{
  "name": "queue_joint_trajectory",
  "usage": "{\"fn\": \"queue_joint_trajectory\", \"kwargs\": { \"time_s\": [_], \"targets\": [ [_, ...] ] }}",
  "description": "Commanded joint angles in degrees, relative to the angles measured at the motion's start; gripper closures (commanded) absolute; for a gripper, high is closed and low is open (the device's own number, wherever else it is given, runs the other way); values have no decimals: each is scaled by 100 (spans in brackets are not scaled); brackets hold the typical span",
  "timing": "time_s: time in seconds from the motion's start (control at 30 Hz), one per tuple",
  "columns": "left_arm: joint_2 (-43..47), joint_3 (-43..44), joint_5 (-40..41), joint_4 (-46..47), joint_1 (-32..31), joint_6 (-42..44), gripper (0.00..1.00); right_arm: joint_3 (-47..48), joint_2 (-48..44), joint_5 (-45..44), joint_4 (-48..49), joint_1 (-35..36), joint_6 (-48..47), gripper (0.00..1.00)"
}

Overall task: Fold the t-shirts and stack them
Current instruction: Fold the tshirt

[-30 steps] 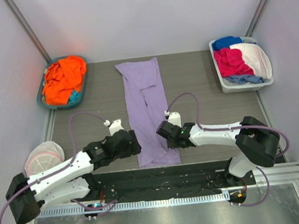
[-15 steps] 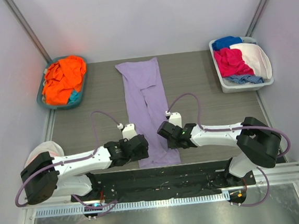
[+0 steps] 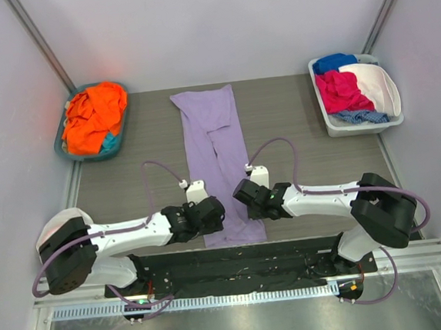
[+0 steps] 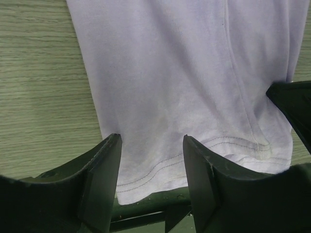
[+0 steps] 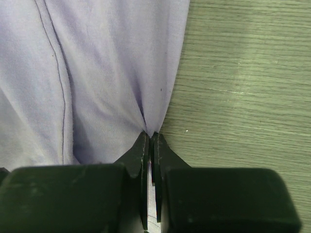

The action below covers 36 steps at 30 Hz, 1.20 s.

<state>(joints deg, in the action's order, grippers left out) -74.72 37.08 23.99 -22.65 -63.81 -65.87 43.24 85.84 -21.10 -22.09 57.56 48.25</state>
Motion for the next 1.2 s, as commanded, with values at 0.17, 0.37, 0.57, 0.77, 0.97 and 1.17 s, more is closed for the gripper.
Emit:
{"fn": "queue_joint_trajectory", "kwargs": {
  "time_s": [0.17,0.37,0.57,0.77,0.97,1.17],
  "targets": [
    [-297,124,124,314,-79,-172,45,-167,-59,115,-156,1,97,95],
    [-351,-51,106,323,-96,-260,71,-185,-68,106,-147,1,106,95],
    [-307,-131,132,297,-96,-286,96,-194,-68,106,-147,10,114,95],
    [43,-34,176,-63,-96,-286,98,-220,-94,106,-156,10,141,95],
    [835,36,361,-704,-96,-330,98,-237,-68,89,-156,10,159,95],
    [1293,-183,423,-1066,-105,-479,98,-255,-68,80,-147,1,167,95]
  ]
}}
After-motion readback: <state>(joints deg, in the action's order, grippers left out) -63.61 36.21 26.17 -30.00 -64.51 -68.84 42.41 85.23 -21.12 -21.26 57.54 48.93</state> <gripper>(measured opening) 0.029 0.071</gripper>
